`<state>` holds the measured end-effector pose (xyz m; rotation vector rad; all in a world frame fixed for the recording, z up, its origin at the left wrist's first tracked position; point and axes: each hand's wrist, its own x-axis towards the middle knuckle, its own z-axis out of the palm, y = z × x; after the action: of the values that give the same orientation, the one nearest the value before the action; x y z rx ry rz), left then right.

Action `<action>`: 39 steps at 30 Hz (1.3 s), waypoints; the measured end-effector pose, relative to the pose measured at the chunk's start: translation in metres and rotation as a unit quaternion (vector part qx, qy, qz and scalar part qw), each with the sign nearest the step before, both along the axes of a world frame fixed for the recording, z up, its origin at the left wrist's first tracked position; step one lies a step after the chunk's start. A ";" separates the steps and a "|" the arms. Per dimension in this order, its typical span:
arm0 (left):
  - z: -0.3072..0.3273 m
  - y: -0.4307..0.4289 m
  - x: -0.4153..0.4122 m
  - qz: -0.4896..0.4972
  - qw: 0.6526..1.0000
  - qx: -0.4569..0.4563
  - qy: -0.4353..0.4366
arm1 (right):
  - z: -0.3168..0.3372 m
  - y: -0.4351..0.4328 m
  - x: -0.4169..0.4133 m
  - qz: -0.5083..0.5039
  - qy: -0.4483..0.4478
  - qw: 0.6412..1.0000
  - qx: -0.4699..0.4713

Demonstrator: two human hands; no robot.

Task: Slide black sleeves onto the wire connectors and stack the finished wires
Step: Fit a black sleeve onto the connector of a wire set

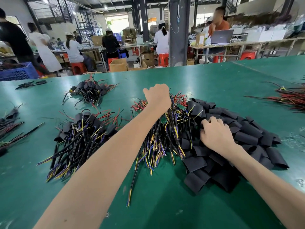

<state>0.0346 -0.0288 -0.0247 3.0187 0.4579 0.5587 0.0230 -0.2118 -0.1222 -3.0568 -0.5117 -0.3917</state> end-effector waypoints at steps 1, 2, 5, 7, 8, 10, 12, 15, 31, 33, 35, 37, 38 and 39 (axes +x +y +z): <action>-0.001 -0.002 0.000 0.007 1.000 0.002 0.008 | -0.001 0.000 0.000 0.002 0.000 1.000 -0.003; -0.001 -0.004 0.000 0.016 1.000 -0.003 0.017 | -0.001 0.000 0.000 0.004 0.001 1.000 -0.003; 0.001 -0.001 0.002 0.031 0.998 -0.037 0.034 | -0.001 0.001 -0.001 0.003 0.003 1.000 0.000; 0.005 0.001 0.003 0.035 0.995 -0.090 0.040 | -0.001 0.001 -0.001 0.000 0.002 1.000 0.002; 0.006 0.001 0.003 0.038 0.989 -0.133 0.040 | -0.001 0.001 -0.001 0.001 0.001 1.000 0.002; 0.008 0.001 0.004 0.042 0.975 -0.215 0.030 | -0.001 0.000 -0.001 0.005 -0.001 1.000 0.000; 0.009 -0.001 0.006 0.031 0.971 -0.239 -0.009 | -0.002 0.000 -0.001 0.005 -0.003 1.000 -0.002; 0.015 -0.003 0.007 0.012 0.963 -0.252 -0.096 | -0.003 0.001 0.000 -0.001 -0.003 1.000 0.004; 0.117 0.040 -0.037 -0.056 0.893 -0.364 -0.258 | -0.005 -0.002 0.005 0.035 0.033 0.999 0.020; 0.123 0.045 -0.058 -0.096 0.927 -0.259 -0.254 | -0.006 -0.001 0.007 0.033 0.035 0.998 0.034; 0.115 0.048 -0.079 -0.118 0.944 -0.140 -0.274 | -0.005 -0.001 0.008 0.024 0.047 0.997 0.056; 0.092 0.055 -0.094 -0.129 0.949 -0.066 -0.281 | -0.004 -0.001 0.010 0.017 0.059 0.996 0.066; 0.075 0.058 -0.100 -0.143 0.951 -0.051 -0.270 | -0.003 -0.001 0.010 0.016 0.064 0.995 0.069; 0.057 0.061 -0.104 -0.153 0.953 -0.050 -0.257 | -0.002 -0.002 0.011 0.015 0.070 0.995 0.071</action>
<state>-0.0697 0.0324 0.0320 2.6170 -0.0125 1.1932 0.0338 -0.2134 -0.1247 -2.9077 -0.5000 -0.2015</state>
